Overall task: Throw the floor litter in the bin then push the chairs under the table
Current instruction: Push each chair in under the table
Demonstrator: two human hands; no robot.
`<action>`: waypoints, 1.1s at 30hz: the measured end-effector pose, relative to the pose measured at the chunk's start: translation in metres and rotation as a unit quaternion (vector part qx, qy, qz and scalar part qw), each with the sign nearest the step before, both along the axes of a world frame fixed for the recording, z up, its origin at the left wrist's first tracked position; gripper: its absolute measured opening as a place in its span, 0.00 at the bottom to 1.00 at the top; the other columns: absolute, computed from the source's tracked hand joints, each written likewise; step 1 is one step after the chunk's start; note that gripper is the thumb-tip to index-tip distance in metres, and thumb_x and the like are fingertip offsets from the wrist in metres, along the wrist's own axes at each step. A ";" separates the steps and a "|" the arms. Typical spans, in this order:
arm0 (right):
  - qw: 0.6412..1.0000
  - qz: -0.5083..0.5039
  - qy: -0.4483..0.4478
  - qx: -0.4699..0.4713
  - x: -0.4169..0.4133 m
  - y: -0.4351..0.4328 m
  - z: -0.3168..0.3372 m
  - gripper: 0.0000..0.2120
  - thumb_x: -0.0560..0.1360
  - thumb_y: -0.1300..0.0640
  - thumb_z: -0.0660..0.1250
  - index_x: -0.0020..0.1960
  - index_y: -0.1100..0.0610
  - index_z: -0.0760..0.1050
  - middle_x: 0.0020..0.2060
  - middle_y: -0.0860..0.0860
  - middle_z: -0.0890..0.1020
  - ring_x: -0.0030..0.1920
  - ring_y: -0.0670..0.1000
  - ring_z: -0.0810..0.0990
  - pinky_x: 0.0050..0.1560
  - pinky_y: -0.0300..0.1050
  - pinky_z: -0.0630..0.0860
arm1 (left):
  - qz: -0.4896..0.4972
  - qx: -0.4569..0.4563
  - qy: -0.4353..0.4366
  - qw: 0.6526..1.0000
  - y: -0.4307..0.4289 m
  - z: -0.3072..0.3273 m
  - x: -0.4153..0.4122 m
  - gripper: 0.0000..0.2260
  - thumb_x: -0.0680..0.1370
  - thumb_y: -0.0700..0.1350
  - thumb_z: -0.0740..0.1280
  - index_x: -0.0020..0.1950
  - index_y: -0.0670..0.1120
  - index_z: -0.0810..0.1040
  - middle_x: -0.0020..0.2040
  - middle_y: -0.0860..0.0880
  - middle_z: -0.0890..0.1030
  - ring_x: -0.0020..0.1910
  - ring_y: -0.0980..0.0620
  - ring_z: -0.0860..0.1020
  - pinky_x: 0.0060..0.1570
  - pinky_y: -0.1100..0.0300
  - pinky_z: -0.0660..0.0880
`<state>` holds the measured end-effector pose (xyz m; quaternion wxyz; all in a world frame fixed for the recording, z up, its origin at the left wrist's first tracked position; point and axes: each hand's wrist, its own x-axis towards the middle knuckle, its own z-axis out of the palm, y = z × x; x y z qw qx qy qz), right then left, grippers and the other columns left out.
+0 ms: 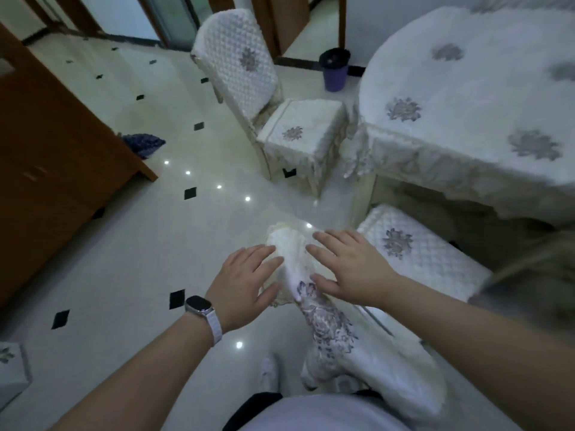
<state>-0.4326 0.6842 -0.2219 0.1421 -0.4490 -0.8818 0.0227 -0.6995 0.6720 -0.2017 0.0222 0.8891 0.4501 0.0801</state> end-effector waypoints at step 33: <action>0.854 -0.517 0.037 -0.043 -0.073 -0.201 -0.018 0.28 0.75 0.39 0.58 0.65 0.58 0.75 0.59 0.54 0.78 0.59 0.56 0.76 0.60 0.53 0.70 | -0.235 -0.106 -0.084 0.963 0.035 -0.051 0.023 0.27 0.76 0.66 0.57 0.63 0.48 0.75 0.60 0.49 0.76 0.62 0.46 0.70 0.68 0.37 0.60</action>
